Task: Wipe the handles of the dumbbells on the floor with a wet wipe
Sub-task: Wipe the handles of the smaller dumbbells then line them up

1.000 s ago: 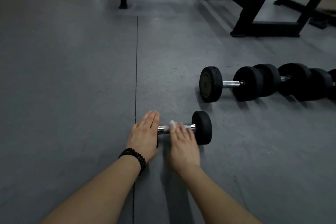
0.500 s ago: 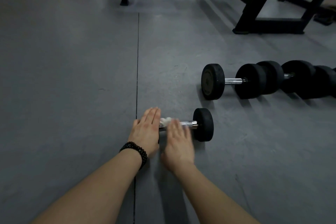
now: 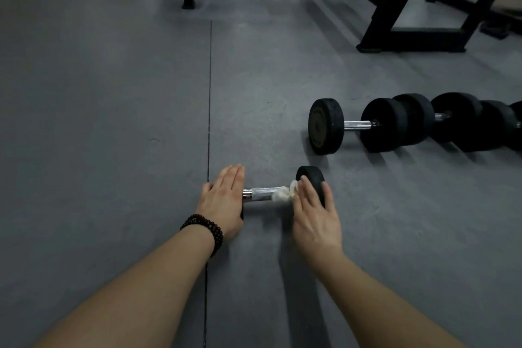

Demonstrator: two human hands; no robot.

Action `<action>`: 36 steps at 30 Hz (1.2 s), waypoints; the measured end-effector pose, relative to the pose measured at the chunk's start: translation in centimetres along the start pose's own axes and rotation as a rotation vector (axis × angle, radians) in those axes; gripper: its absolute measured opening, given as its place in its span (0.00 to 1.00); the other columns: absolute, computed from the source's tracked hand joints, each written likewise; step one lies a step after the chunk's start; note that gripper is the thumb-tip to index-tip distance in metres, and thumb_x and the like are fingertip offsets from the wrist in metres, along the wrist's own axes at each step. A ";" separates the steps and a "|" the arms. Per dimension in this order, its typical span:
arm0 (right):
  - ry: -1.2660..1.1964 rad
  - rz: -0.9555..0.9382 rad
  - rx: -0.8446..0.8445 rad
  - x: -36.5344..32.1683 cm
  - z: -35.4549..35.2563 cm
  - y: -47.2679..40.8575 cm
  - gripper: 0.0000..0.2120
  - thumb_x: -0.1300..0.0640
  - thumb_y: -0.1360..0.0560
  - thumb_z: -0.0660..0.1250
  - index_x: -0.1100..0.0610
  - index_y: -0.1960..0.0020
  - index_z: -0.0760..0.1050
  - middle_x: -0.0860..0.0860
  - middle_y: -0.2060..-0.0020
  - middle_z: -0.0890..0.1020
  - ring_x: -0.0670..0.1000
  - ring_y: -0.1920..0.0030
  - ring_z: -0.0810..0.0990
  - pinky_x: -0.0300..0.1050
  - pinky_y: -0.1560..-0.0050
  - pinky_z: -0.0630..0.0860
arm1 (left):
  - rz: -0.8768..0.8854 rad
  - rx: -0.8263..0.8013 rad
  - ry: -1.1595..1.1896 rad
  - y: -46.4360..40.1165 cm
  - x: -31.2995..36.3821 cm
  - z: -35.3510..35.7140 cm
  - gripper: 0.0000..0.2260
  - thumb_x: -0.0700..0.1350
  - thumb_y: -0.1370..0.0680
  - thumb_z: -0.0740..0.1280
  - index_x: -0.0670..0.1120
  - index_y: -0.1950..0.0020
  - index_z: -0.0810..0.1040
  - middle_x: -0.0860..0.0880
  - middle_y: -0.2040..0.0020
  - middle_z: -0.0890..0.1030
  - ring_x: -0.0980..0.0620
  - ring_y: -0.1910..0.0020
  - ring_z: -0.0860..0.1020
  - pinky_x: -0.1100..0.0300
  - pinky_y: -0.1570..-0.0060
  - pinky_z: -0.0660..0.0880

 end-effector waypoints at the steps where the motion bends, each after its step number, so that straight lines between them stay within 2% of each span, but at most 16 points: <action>1: 0.037 0.006 -0.006 0.6 -0.1 0.1 0.31 0.54 0.22 0.37 0.62 0.21 0.45 0.56 0.20 0.48 0.55 0.24 0.30 0.60 0.29 0.25 | -0.003 -0.015 -0.003 -0.2 0.0 0.0 0.44 0.40 0.27 0.66 0.45 0.20 0.40 0.50 0.19 0.45 0.51 0.21 0.44 0.49 0.27 0.54; 3: 0.027 0.032 -0.050 0.7 -0.2 -0.2 0.29 0.53 0.19 0.43 0.62 0.20 0.43 0.56 0.20 0.45 0.56 0.24 0.29 0.60 0.28 0.26 | 0.003 -0.032 -0.033 -0.6 0.1 -0.3 0.45 0.40 0.27 0.67 0.44 0.20 0.38 0.49 0.19 0.41 0.50 0.21 0.43 0.48 0.27 0.52; 5: -0.012 0.058 -0.067 0.2 -0.7 -0.8 0.30 0.53 0.19 0.44 0.62 0.21 0.41 0.56 0.20 0.44 0.56 0.24 0.28 0.61 0.26 0.30 | -0.015 0.020 -0.030 -0.4 0.1 -0.9 0.45 0.40 0.28 0.68 0.43 0.20 0.42 0.48 0.20 0.43 0.49 0.21 0.45 0.47 0.27 0.53; 9: -0.013 0.017 -0.087 1.0 -0.4 -2.6 0.29 0.54 0.19 0.43 0.61 0.20 0.41 0.55 0.20 0.45 0.56 0.24 0.29 0.60 0.25 0.34 | -0.020 0.268 -0.002 1.5 0.4 -1.8 0.39 0.38 0.35 0.78 0.41 0.26 0.66 0.44 0.26 0.67 0.45 0.28 0.66 0.50 0.32 0.66; 10: -0.014 0.005 -0.085 1.2 -0.4 -3.0 0.29 0.55 0.19 0.43 0.61 0.20 0.43 0.55 0.20 0.46 0.55 0.24 0.29 0.60 0.25 0.34 | -0.023 0.266 -0.015 1.6 0.4 -1.4 0.41 0.39 0.35 0.79 0.41 0.25 0.65 0.44 0.25 0.66 0.46 0.26 0.65 0.50 0.32 0.66; 13: -0.052 0.014 -0.089 1.4 -0.6 -4.1 0.29 0.55 0.19 0.43 0.62 0.20 0.44 0.56 0.20 0.47 0.56 0.23 0.30 0.59 0.25 0.32 | -0.051 0.151 -0.095 0.5 0.1 -0.2 0.51 0.49 0.32 0.78 0.43 0.19 0.48 0.47 0.19 0.50 0.50 0.21 0.51 0.53 0.25 0.54; 15: -0.126 0.033 -0.095 0.1 -0.9 -4.8 0.31 0.53 0.19 0.47 0.63 0.21 0.43 0.58 0.20 0.45 0.57 0.23 0.32 0.59 0.25 0.33 | -0.058 0.100 -0.119 -0.7 -0.2 -0.3 0.54 0.50 0.32 0.78 0.43 0.19 0.43 0.48 0.19 0.46 0.50 0.20 0.47 0.53 0.24 0.51; 18: -0.310 -0.124 -0.105 -5.0 -1.5 -5.2 0.39 0.49 0.22 0.55 0.62 0.21 0.38 0.56 0.20 0.42 0.54 0.22 0.34 0.58 0.25 0.32 | -0.085 0.069 0.026 -2.4 -0.5 -0.4 0.47 0.40 0.27 0.73 0.43 0.19 0.44 0.48 0.19 0.45 0.50 0.20 0.45 0.52 0.23 0.54; 20: -0.261 -0.223 -0.070 -6.3 -1.5 -5.5 0.37 0.50 0.21 0.54 0.60 0.20 0.39 0.55 0.20 0.41 0.53 0.22 0.34 0.56 0.25 0.31 | -0.097 0.102 0.071 -3.3 -0.8 -0.7 0.40 0.36 0.24 0.67 0.44 0.19 0.46 0.48 0.19 0.47 0.50 0.20 0.46 0.51 0.24 0.58; 22: -0.210 -0.104 -0.041 -3.4 -0.9 -6.4 0.33 0.52 0.20 0.52 0.60 0.20 0.43 0.56 0.20 0.45 0.54 0.21 0.37 0.56 0.24 0.33 | -0.082 0.119 0.074 -4.0 -1.2 -0.7 0.40 0.37 0.24 0.67 0.45 0.19 0.47 0.49 0.19 0.49 0.51 0.20 0.47 0.51 0.28 0.60; 24: -0.185 0.091 -0.064 0.0 -0.1 -6.4 0.34 0.51 0.20 0.53 0.61 0.21 0.41 0.56 0.20 0.44 0.54 0.22 0.36 0.58 0.25 0.33 | -0.084 0.114 0.071 -4.4 -1.6 -0.7 0.41 0.38 0.26 0.69 0.45 0.20 0.48 0.49 0.19 0.49 0.51 0.20 0.48 0.50 0.30 0.62; 25: -0.182 0.108 -0.076 -0.1 -0.2 -6.3 0.35 0.51 0.20 0.53 0.61 0.21 0.39 0.56 0.21 0.41 0.55 0.22 0.34 0.59 0.25 0.32 | -0.085 0.111 0.069 -4.6 -1.6 -0.6 0.41 0.38 0.26 0.68 0.45 0.20 0.48 0.49 0.19 0.49 0.51 0.21 0.48 0.50 0.30 0.62; 27: -0.253 -0.027 -0.043 -3.8 -1.4 -6.2 0.37 0.52 0.20 0.53 0.61 0.22 0.34 0.55 0.21 0.38 0.54 0.23 0.32 0.57 0.27 0.29 | -0.086 0.112 0.071 -4.9 -1.8 -0.7 0.39 0.40 0.24 0.67 0.46 0.20 0.48 0.50 0.19 0.49 0.52 0.21 0.48 0.49 0.31 0.62; 30: -0.270 -0.170 0.002 -7.3 -1.7 -6.2 0.34 0.54 0.19 0.50 0.59 0.22 0.33 0.53 0.21 0.40 0.52 0.24 0.31 0.56 0.28 0.27 | -0.078 0.097 0.078 -5.3 -2.2 -0.6 0.38 0.43 0.23 0.67 0.46 0.20 0.48 0.50 0.19 0.49 0.53 0.21 0.48 0.49 0.29 0.60; 34: -0.279 0.149 -0.005 -2.1 -0.5 -7.1 0.33 0.56 0.22 0.46 0.60 0.21 0.38 0.55 0.20 0.45 0.53 0.22 0.36 0.58 0.25 0.33 | -0.047 0.104 0.023 -5.6 -2.2 -0.7 0.43 0.44 0.27 0.71 0.46 0.20 0.48 0.50 0.20 0.51 0.53 0.21 0.49 0.52 0.31 0.61; 36: -0.357 0.126 -0.029 -3.4 -0.8 -7.3 0.35 0.53 0.22 0.50 0.60 0.21 0.37 0.55 0.20 0.43 0.53 0.22 0.36 0.58 0.24 0.35 | -0.031 0.100 -0.007 -5.9 -2.2 -0.7 0.44 0.45 0.28 0.72 0.45 0.20 0.48 0.50 0.20 0.51 0.53 0.21 0.50 0.52 0.30 0.60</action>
Point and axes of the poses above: each hand's wrist, its own y-axis away from the middle knuckle, its own z-axis out of the palm, x = y × z, the point moved 9 cm from there along -y, towards the middle knuckle
